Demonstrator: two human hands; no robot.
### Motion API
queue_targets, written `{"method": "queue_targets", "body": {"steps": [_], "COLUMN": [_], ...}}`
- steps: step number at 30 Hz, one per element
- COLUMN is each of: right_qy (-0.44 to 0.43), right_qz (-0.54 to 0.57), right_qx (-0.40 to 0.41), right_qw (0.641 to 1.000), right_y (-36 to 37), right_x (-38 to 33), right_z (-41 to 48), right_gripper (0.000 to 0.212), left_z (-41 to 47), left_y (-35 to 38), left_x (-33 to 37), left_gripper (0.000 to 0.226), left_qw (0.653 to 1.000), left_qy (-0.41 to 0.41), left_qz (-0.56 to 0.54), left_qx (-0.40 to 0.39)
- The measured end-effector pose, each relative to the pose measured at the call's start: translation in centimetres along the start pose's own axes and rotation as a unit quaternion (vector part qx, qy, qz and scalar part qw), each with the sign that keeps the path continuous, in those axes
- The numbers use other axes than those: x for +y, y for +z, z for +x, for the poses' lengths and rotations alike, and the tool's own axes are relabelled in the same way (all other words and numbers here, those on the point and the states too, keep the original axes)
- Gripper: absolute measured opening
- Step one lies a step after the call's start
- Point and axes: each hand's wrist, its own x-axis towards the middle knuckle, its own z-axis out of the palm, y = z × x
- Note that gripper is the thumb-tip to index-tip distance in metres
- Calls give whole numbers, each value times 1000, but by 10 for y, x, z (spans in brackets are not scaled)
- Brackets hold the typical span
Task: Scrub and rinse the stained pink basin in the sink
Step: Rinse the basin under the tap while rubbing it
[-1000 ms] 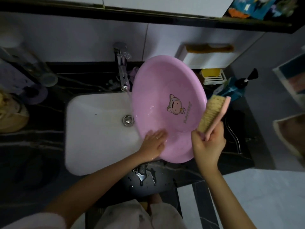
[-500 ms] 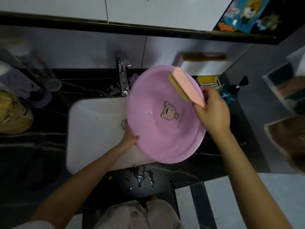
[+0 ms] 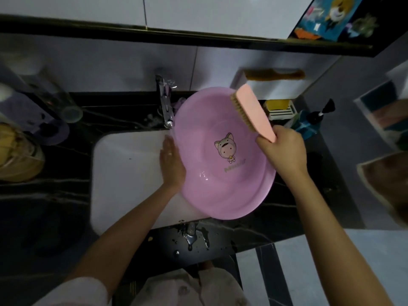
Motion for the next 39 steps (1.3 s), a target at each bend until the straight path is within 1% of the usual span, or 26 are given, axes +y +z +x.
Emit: {"method": "queue_targets", "body": {"steps": [1,2,3,5,7,8,9,11,13,15,17,18,20,22,24,25,26,27,28,29,31,33,35,36,38,39], "right_qy": [10,18,21,16,5,0,-7,-21,-18,-11,-10,-9,-13,-28,-36,-37,-40,-46,-51,-54,-53,-50,-49,-54,-81,-87], "right_qz": [23,48,64,61,55,53,49,44,70,95,98,94,78,58,51,50,49,48,49,52,53,41,27,19,2,-3], "right_qx": [14,27,39,51,52,46,39,28,25,30,33,36,38,37,36,36,35,35,34,35,34,31,31,31,32,32], "right_qw": [1000,998,997,997,997,998,998,998,997,995,995,995,996,997,997,997,997,997,997,997,997,997,998,998,996,996], "right_y": [3,6,9,13,16,18,19,22,23,23,25,27,29,31,32,31,31,30,30,29,28,28,25,24,18,16], "right_x": [-3,-6,-9,-12,-14,-15,-16,-16,-17,-17,-17,-16,-13,-11,-9,-8,-8,-8,-8,-8,-10,-9,-12,-14,-25,-30], "right_z": [-5,-9,-12,-16,-21,-25,-28,-37,-41,-42,-41,-41,-42,-43,-43,-44,-44,-44,-44,-45,-44,-44,-44,-44,-44,-42], "right_gripper": [25,24,24,25,30,33,37,50,58,57,55,53,50,47,43,41,39,36,33,30,26,28,32,31,26,24], "left_z": [-17,-33,-47,-69,-73,-66,-53,-19,10,15,-8,-24,-52,-65,-58,-48,-35,-20,-4,9,23,12,-14,-30,-58,-65], "left_y": [13,27,38,53,59,57,54,43,29,30,47,60,81,88,77,69,60,51,39,27,15,19,32,37,40,40], "left_x": [1,1,3,11,13,10,3,-13,-25,-27,-15,-7,13,26,18,6,-9,-25,-38,-47,-50,-42,-35,-33,-26,-23], "left_gripper": [64,68,69,65,61,61,61,60,58,59,63,65,69,74,73,68,61,55,51,50,52,57,64,67,65,64], "left_qw": [994,976,954,936,898,890,891,907,907,921,948,955,958,941,915,901,883,873,876,889,900,912,929,923,893,882], "left_qy": [26,54,76,102,144,164,181,228,236,215,161,135,99,124,199,263,328,366,364,344,315,279,211,180,184,191], "left_qz": [101,198,262,260,268,272,281,302,331,312,262,250,217,193,191,197,220,246,263,265,272,250,209,198,183,164], "left_qx": [-24,-73,-121,-213,-317,-328,-308,-185,-111,-91,-83,-89,-161,-250,-295,-284,-251,-209,-173,-146,-128,-166,-219,-275,-368,-399]}}
